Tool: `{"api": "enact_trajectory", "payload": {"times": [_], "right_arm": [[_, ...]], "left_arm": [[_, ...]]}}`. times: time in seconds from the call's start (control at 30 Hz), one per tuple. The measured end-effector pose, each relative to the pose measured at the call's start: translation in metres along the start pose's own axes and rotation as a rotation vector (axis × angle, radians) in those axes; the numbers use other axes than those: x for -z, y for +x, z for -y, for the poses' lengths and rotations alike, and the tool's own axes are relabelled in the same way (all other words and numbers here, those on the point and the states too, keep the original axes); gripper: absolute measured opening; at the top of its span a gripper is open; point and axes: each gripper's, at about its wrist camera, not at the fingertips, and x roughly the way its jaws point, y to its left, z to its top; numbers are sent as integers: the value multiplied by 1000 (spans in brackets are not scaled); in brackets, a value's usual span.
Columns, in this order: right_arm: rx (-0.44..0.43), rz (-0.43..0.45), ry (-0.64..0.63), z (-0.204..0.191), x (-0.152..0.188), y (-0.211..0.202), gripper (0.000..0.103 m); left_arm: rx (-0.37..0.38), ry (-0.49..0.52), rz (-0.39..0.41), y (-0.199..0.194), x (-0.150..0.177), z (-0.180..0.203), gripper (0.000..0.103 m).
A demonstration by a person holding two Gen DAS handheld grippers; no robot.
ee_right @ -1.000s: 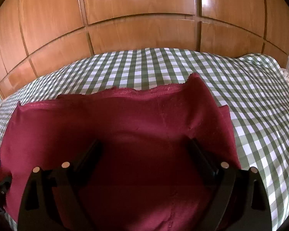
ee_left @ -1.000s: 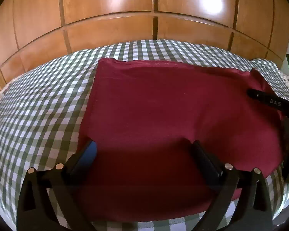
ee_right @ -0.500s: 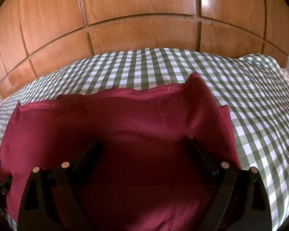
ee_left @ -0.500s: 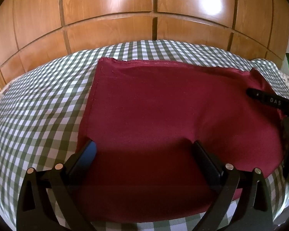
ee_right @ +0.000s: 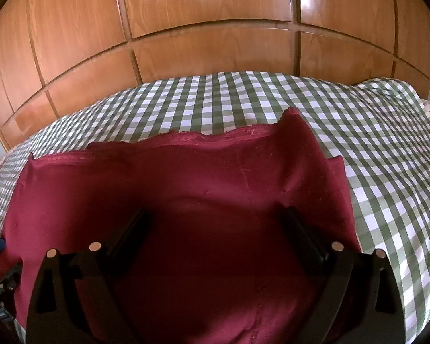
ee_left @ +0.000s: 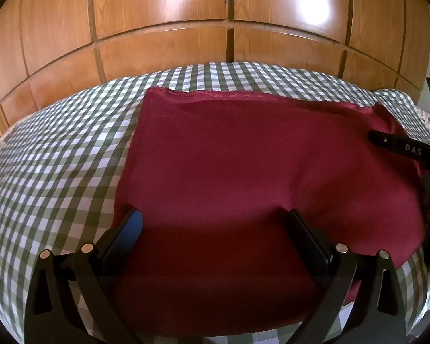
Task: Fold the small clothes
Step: 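Press the red sweatshirt flat with both open grippers, then grasp the sweatshirt edge with the right gripper and lift it over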
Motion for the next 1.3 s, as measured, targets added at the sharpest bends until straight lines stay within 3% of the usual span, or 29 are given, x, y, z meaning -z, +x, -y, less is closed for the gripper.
{"api": "enact_trajectory", "payload": {"times": [0.17, 0.23, 0.33, 0.43, 0.47, 0.53, 0.6, 0.63, 0.73, 0.8, 0.83, 0.87, 0.93, 1.07, 1.2, 1.3], "right_arm": [[18, -79, -15, -4, -11, -11, 94], [20, -25, 22, 5, -15, -33, 97], [74, 42, 136, 38, -16, -62, 101], [66, -44, 287, 81, 2, -60, 101], [47, -85, 323, 89, 8, -55, 101], [-99, -170, 420, 101, 28, -47, 101], [-141, -168, 424, 97, 38, -51, 100], [-162, -167, 417, 92, 40, -54, 98], [-167, -199, 384, 77, 41, -55, 79], [-167, -220, 366, 68, 39, -53, 52], [-168, -225, 358, 65, 38, -53, 46], [-171, -228, 354, 61, 35, -54, 38], [-184, -209, 333, 52, 27, -66, 36], [-242, -151, 263, 25, 6, -89, 34], [-310, -108, 173, -22, -18, -103, 32], [-389, -92, 89, -71, -31, -109, 31]], "left_arm": [[-5, -1, 3, 1, 0, 2, 99], [-1, -5, 2, 1, 0, 1, 99], [-3, -5, 3, 1, 0, 1, 99], [-3, -5, 3, 2, 1, 1, 99], [-1, -5, 3, 2, 0, 1, 99], [6, -6, -1, 1, 0, 1, 99], [28, -11, -23, -1, -3, -1, 99], [41, -19, -33, -3, -5, -3, 99], [94, -73, -37, -14, -11, -13, 99], [130, -106, -29, -23, -14, -20, 98], [147, -123, -25, -27, -16, -24, 95], [158, -135, -23, -29, -17, -28, 85], [240, -163, -45, -32, -20, -36, 71], [366, -216, -46, -38, -25, -50, 57], [467, -288, -31, -45, -33, -68, 57], [502, -341, -6, -52, -39, -83, 57]]}}
